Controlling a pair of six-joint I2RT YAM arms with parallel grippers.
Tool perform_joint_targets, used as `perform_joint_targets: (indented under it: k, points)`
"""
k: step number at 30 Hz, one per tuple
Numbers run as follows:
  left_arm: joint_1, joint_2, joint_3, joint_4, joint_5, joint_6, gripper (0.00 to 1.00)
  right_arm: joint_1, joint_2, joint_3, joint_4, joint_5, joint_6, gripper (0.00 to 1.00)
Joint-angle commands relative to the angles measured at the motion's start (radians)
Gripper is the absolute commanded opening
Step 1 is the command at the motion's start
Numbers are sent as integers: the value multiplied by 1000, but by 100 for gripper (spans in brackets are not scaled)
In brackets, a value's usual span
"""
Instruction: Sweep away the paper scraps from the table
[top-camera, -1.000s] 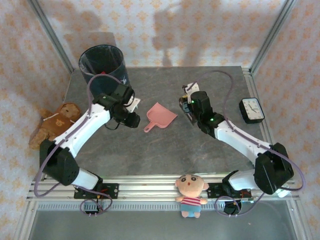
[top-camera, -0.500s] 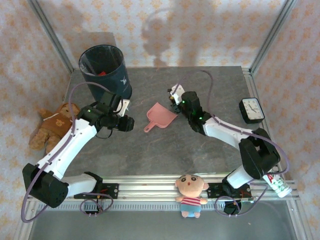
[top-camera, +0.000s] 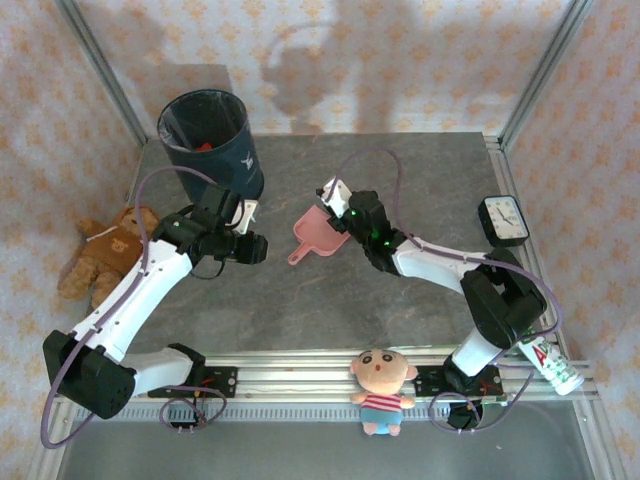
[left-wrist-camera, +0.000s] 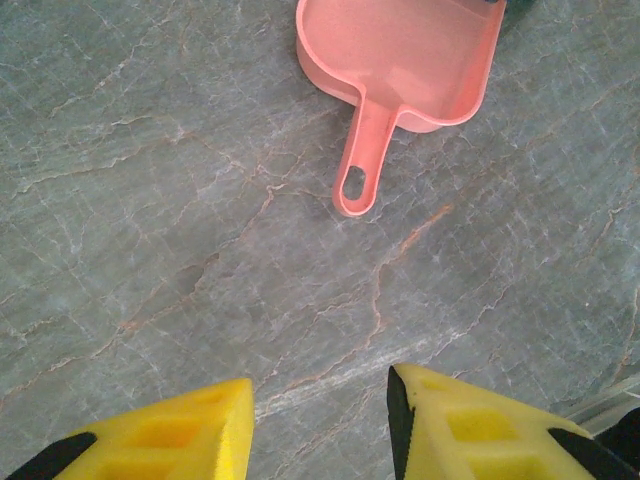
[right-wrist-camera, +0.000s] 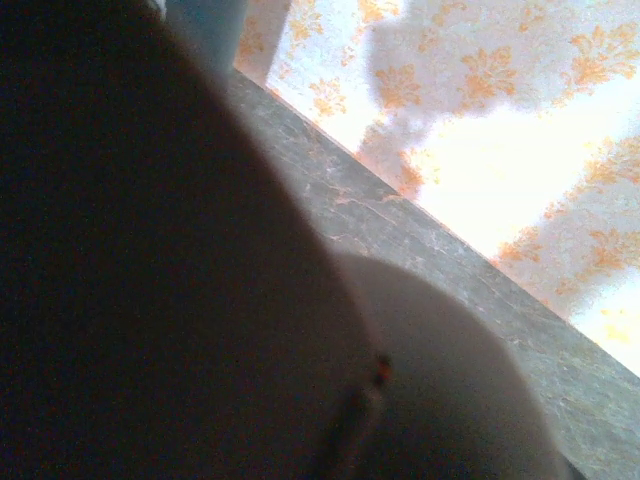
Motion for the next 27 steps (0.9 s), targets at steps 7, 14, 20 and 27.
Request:
perform_joint_targets:
  k: [7, 14, 20, 27]
  points:
    - [12, -14, -11, 1, 0, -2, 39, 38, 32, -43, 61, -18, -23, 11]
    - [12, -15, -13, 1, -16, 1, 39, 51, 42, -40, 48, -23, -8, 22]
    - [13, -12, -26, 8, -20, 1, 39, 60, 39, -46, 26, -25, 6, 29]
    - [12, -8, -34, 12, -20, 3, 39, 84, 35, -60, 12, -17, 17, 37]
